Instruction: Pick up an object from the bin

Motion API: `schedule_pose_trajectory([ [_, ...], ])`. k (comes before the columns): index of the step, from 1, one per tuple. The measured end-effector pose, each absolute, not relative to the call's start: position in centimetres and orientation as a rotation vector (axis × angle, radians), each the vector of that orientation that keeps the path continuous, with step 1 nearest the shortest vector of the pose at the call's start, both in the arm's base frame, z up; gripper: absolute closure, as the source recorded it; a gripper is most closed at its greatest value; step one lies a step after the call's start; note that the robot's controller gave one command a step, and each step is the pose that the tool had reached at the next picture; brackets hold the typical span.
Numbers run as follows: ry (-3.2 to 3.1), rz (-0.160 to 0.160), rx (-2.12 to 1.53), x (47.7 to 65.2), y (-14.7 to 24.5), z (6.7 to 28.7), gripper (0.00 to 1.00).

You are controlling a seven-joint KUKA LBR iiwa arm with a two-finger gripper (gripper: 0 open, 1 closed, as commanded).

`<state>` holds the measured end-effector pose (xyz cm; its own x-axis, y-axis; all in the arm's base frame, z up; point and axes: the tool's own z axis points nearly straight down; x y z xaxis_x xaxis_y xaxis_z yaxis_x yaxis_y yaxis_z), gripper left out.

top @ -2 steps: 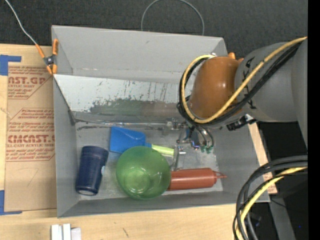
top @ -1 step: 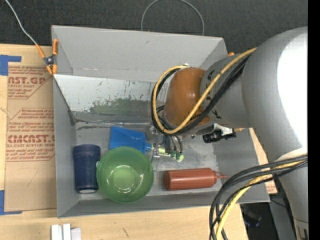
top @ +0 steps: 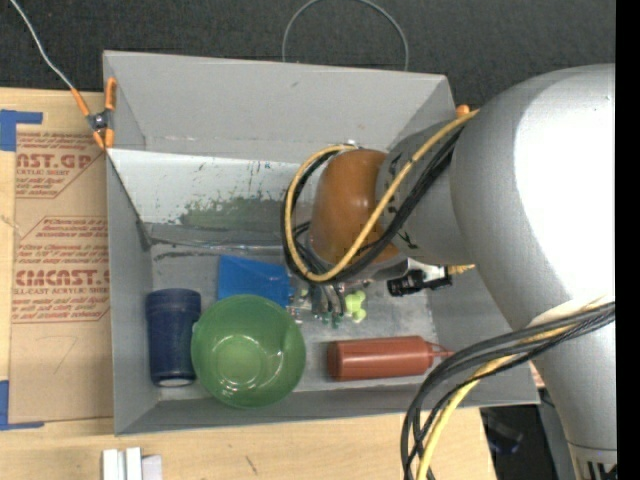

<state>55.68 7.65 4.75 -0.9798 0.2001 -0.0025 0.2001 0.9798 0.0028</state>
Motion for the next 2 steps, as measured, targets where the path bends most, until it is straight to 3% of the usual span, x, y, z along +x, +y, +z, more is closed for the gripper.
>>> schedule_pose_trajectory([
  [1,3.131,0.001,0.184,55.72,6.76,6.98,1.0],
  [2,3.131,0.001,0.184,55.71,6.77,6.98,1.0],
])
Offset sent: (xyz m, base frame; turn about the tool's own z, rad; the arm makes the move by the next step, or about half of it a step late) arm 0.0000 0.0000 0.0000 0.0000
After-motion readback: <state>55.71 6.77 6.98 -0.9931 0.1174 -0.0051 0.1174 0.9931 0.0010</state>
